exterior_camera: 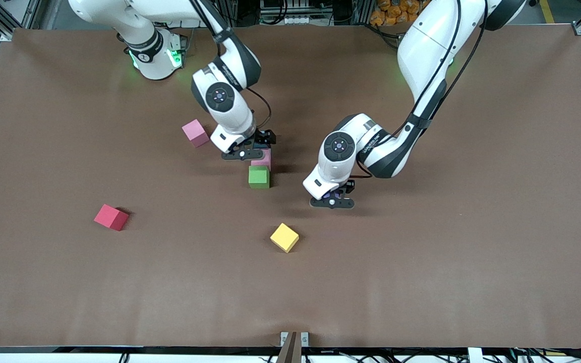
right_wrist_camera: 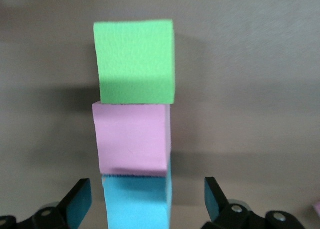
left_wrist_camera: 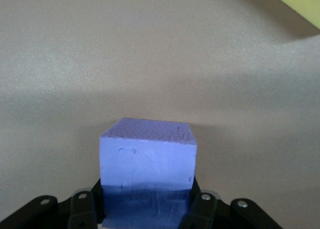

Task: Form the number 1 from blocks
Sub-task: 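Grasp the purple cube with the left gripper while the right gripper withdraws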

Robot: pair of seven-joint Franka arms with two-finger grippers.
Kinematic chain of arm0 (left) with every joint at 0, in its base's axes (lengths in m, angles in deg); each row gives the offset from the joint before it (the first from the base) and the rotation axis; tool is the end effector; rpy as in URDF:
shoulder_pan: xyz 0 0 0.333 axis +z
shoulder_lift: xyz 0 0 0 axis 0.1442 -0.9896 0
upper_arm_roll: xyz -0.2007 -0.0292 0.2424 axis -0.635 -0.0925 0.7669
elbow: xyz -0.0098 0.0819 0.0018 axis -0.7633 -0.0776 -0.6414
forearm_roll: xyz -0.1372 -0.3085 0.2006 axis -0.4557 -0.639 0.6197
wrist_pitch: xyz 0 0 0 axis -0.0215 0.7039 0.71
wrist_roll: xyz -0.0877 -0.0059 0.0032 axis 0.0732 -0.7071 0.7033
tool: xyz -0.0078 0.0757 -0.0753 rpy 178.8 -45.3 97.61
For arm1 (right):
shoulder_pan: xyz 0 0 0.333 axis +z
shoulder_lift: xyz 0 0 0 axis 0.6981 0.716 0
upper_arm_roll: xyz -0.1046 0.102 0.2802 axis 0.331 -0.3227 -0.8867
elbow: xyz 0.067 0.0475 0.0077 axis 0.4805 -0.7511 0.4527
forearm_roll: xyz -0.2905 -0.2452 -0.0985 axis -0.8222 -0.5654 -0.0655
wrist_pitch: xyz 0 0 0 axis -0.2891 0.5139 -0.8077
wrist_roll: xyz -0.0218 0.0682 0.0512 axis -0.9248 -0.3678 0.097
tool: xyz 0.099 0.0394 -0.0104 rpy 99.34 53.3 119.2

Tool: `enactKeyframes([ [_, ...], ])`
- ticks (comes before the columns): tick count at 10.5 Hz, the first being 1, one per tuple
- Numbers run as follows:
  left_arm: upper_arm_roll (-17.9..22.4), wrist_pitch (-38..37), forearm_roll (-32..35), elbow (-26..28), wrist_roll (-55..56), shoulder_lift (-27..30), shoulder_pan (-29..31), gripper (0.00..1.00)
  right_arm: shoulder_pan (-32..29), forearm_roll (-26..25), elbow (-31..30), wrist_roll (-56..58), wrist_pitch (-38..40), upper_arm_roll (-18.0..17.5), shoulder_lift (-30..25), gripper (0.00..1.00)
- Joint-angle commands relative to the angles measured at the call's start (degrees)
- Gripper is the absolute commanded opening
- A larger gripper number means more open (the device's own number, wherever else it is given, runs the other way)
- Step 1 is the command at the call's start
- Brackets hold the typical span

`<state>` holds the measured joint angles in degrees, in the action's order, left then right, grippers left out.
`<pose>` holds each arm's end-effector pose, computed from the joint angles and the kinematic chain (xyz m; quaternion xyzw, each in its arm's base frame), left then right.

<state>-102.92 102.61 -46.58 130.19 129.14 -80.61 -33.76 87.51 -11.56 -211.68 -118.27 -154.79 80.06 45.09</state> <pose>0.5328 -0.4221 0.2003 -0.9996 0.0293 0.0027 0.0054 0.4214 0.3743 0.2527 -0.9964 -0.0072 0.0618 0.0570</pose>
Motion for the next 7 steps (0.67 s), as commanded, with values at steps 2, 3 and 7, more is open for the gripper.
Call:
enactKeyframes([
  [2,-0.82,-2.77,1.10,1.72,8.04,3.24,-1.60,0.00,-9.44,-5.71,-1.14,6.94,11.55,-0.50,-8.13,1.00],
  [3,-2.13,-4.19,1.10,3.81,9.81,5.60,-1.60,0.00,-13.48,-7.48,-0.70,9.75,14.38,-0.50,-8.76,1.00],
  [7,-12.13,-6.12,1.10,9.99,25.41,10.89,-2.04,0.00,-27.39,-7.76,1.94,13.74,15.46,-0.24,-7.62,1.00],
])
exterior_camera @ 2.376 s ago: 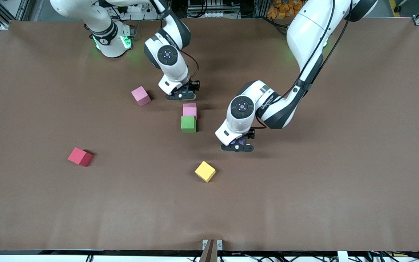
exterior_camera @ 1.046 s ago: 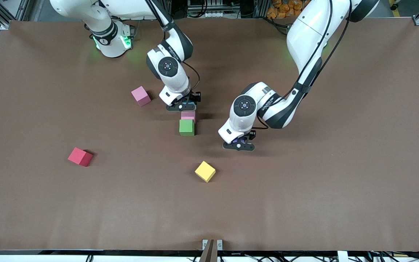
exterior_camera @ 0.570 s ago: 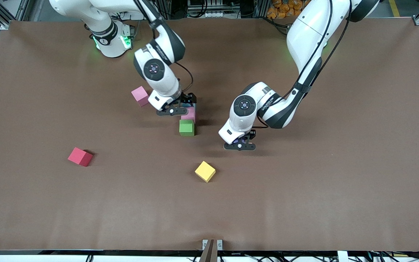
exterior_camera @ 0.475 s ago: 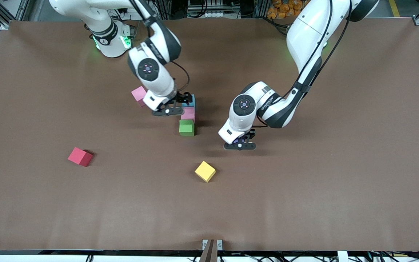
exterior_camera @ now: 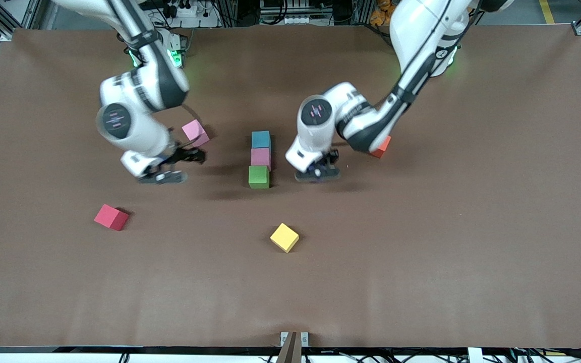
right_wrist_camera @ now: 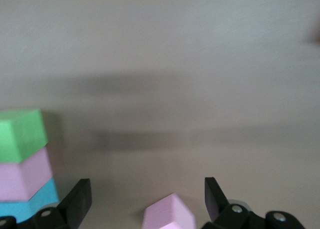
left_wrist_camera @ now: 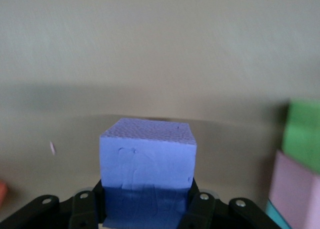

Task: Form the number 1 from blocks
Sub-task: 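Grasp the purple cube with the left gripper while the right gripper withdraws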

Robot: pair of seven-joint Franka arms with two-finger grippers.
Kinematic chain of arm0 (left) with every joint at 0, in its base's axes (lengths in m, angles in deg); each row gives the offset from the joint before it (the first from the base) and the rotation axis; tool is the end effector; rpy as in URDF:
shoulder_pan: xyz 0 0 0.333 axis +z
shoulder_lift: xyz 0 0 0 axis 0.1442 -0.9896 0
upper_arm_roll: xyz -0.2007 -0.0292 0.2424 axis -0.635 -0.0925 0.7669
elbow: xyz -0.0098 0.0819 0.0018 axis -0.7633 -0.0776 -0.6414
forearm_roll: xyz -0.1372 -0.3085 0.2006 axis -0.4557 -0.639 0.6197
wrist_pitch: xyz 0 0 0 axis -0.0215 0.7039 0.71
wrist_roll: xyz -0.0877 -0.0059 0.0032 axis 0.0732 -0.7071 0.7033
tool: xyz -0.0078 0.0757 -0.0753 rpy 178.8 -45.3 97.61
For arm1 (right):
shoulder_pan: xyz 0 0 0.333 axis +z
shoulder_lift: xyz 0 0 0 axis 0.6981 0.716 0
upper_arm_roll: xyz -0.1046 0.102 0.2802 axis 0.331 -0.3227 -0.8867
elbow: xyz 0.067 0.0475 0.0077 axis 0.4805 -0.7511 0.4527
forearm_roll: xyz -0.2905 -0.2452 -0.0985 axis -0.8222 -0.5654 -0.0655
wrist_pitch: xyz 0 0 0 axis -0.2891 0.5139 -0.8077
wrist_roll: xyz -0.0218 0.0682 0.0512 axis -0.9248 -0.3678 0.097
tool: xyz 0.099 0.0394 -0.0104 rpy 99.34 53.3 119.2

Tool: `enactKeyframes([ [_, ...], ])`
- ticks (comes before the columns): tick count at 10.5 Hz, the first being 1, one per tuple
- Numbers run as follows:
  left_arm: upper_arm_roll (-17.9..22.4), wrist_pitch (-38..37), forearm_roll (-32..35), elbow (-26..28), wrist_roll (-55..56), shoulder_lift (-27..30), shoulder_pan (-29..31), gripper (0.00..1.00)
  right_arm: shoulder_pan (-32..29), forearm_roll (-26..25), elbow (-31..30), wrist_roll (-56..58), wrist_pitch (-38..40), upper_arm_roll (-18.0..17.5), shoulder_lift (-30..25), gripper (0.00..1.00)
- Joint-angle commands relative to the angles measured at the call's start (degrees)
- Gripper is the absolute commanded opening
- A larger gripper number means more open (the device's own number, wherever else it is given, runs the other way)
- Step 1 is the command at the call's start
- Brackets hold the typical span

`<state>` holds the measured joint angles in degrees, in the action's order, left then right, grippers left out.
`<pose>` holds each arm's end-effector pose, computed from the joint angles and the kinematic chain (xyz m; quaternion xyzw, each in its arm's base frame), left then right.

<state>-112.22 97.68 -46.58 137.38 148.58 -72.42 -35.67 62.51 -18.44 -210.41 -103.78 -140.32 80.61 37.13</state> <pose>0.4244 -0.4899 0.2514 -0.9985 -0.0451 0.0305 0.0104 0.5263 0.1566 0.3193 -0.9959 0.0325 0.0760 0.0372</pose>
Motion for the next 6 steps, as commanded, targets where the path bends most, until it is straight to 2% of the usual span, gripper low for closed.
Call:
enactKeyframes([
  [1,-5.73,-2.43,1.10,2.71,11.25,2.70,-2.31,0.00,-5.29,-1.14,0.67,0.12,0.81,-0.70,0.59,1.00],
  [2,-5.93,-3.31,1.10,2.62,16.35,2.62,-6.50,0.00,-8.88,-1.58,1.28,0.22,0.20,-0.87,0.86,1.00],
  [4,-5.93,-3.41,1.01,2.01,21.74,2.09,-13.37,0.00,-12.76,-1.76,8.19,-0.92,0.29,-0.78,5.66,1.00],
  [5,-5.93,-3.41,1.10,1.40,23.33,1.22,-16.62,0.00,-14.79,-1.15,11.62,-1.88,0.11,0.00,9.44,1.00],
  [6,-5.85,-3.32,1.10,0.69,23.52,0.17,-18.74,0.00,-15.50,-0.97,15.57,-5.29,0.11,3.14,12.78,1.00],
])
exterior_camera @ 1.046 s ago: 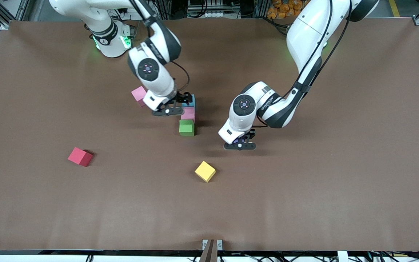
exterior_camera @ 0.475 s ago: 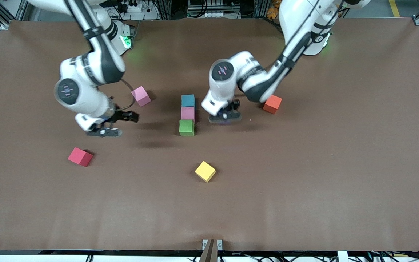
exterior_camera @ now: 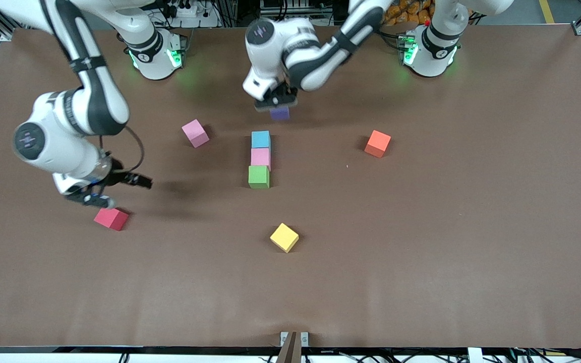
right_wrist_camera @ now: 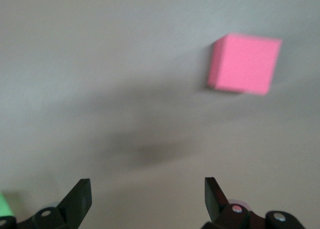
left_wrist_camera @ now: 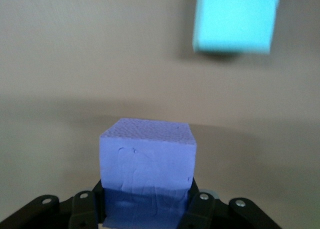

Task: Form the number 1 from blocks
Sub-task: 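Place the purple cube beyond the cyan cube while the right gripper reaches red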

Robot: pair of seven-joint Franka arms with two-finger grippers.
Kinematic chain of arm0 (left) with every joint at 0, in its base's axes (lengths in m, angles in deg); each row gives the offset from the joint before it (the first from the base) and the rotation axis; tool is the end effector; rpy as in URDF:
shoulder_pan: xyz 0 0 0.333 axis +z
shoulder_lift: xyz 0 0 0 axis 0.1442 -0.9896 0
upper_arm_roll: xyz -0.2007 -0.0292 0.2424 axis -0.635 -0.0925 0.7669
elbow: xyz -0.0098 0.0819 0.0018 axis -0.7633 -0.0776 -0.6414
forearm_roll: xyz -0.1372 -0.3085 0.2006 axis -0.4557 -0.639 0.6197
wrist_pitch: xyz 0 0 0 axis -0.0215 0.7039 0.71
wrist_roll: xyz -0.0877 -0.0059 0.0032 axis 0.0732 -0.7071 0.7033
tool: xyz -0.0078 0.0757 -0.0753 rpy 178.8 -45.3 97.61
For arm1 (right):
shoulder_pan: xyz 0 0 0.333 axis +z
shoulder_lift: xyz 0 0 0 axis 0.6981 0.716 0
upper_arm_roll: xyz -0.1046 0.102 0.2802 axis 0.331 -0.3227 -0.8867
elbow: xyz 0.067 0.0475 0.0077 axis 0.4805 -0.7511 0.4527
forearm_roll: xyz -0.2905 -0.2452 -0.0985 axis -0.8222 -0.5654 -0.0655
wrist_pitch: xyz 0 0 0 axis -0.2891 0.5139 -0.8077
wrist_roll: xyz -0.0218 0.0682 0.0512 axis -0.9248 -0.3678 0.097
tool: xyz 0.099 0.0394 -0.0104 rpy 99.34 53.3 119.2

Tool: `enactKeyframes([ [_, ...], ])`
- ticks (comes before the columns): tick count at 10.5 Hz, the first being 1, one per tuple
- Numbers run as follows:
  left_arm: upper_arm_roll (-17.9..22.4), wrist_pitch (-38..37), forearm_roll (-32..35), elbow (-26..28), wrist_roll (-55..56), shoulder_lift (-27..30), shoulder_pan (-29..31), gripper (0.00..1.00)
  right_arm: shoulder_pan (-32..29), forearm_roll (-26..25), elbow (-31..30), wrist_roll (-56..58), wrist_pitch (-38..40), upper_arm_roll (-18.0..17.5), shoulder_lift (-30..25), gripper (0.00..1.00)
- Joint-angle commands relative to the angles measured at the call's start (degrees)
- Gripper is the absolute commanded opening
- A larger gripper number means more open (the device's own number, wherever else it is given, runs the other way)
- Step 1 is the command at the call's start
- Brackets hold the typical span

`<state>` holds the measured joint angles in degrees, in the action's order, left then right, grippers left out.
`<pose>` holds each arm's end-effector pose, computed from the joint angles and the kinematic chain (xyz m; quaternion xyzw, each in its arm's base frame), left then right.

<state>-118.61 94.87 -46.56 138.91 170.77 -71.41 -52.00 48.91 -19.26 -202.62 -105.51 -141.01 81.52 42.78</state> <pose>0.2037 -0.6040 0.2627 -0.9974 -0.0437 0.0479 0.0319 0.5901 0.0208 0.3213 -0.9840 0.1674 0.0455 0.0402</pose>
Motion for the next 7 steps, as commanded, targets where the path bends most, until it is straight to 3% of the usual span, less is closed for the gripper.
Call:
enactKeyframes([
  [1,0.81,-0.42,1.60,-1.97,1.15,-2.15,-3.30,0.00,-2.86,-0.15,11.30,-7.60,0.98,3.65,9.96,1.00],
  [3,1.07,-0.42,4.93,-8.01,1.24,-8.11,-3.31,0.00,-4.63,-0.24,15.71,-11.41,0.80,4.01,15.23,1.00],
  [7,2.65,-0.33,7.31,-12.17,0.28,-11.91,-3.31,0.00,-4.01,-0.06,17.13,-10.63,-2.80,5.51,18.95,1.00],
])
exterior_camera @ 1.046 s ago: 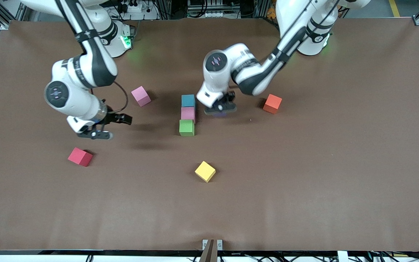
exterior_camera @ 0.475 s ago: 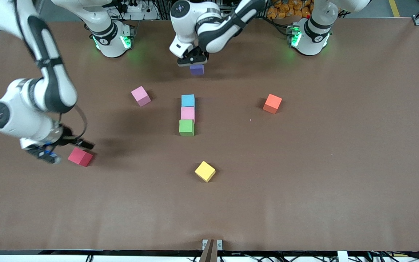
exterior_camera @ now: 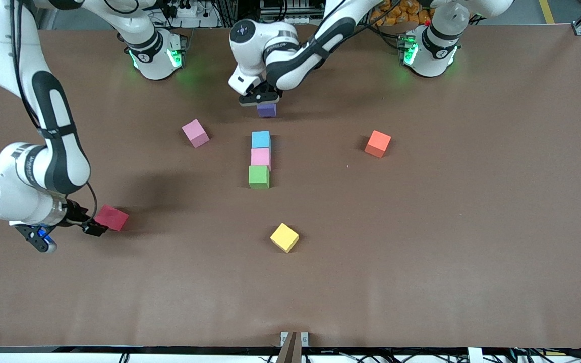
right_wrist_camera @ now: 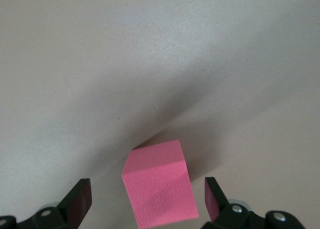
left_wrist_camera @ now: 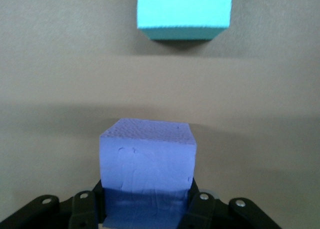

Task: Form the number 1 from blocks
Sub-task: 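Place the purple cube beyond the cyan cube while the right gripper reaches red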

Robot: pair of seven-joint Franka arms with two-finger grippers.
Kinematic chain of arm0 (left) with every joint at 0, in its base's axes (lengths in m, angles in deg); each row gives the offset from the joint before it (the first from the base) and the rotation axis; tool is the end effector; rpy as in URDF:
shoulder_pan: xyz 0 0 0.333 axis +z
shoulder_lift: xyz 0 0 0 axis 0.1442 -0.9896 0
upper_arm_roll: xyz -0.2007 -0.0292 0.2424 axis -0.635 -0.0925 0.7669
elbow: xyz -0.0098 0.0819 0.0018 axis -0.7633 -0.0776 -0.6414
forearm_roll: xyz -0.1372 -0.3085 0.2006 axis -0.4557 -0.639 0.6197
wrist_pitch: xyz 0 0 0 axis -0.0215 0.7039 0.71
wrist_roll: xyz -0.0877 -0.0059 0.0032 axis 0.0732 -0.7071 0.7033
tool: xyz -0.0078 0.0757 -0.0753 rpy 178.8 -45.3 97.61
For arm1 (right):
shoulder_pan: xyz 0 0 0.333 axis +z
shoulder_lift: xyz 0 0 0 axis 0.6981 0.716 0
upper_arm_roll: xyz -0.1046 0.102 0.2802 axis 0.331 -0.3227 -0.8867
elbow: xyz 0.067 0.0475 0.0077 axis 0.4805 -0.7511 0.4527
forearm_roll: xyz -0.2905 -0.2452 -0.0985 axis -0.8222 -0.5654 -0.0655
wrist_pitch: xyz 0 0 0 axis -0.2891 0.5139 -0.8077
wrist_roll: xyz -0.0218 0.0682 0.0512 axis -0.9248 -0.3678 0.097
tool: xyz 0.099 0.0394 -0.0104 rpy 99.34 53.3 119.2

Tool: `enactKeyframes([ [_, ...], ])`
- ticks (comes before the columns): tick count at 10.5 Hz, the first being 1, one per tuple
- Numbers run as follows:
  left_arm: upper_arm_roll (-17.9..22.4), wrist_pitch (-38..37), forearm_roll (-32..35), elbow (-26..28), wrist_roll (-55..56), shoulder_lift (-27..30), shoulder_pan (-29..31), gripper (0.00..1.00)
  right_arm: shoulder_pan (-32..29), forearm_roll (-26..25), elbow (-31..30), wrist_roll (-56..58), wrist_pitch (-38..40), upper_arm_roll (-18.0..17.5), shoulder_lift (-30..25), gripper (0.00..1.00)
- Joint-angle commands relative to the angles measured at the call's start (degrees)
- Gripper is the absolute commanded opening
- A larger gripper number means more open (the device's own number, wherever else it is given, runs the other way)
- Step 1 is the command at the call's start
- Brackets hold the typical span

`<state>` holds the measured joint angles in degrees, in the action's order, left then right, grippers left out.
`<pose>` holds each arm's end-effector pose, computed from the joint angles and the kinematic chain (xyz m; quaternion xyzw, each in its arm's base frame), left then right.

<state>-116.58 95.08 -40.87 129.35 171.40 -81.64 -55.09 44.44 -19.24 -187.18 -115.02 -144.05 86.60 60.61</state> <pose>0.2183 -0.6382 0.2176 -0.9984 -0.0291 0.0368 0.0304 0.6581 -0.0810 0.2474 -0.9463 0.3216 0.0312 0.0080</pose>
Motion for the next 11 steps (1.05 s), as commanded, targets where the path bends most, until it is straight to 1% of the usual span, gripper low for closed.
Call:
enactKeyframes([
  [1,1.14,-0.54,1.62,-3.75,-0.62,-2.57,-0.31,0.00,0.54,-0.09,1.70,-1.03,0.23,0.43,1.20,1.00],
  [3,1.24,-0.45,3.02,-4.46,-0.71,-3.45,-0.49,0.00,0.80,-0.09,1.44,-0.24,0.06,0.43,2.25,1.00],
  [8,1.68,-0.10,4.08,-6.04,-0.79,-4.95,-0.84,0.00,0.19,-0.09,-0.40,8.89,0.23,0.61,3.31,1.00],
  [9,2.03,-0.10,4.08,-6.22,-0.79,-4.95,-0.84,0.00,0.27,-0.09,-0.50,9.77,0.23,0.61,3.57,0.97],
  [10,2.12,-0.01,4.08,-6.31,-0.79,-4.95,-0.84,0.00,0.27,0.00,-0.50,9.96,0.23,0.61,4.01,0.92],
  [11,2.38,-0.01,4.08,-6.31,-0.79,-4.95,-0.84,0.00,0.27,0.35,-0.50,10.04,0.32,0.61,4.10,0.83],
])
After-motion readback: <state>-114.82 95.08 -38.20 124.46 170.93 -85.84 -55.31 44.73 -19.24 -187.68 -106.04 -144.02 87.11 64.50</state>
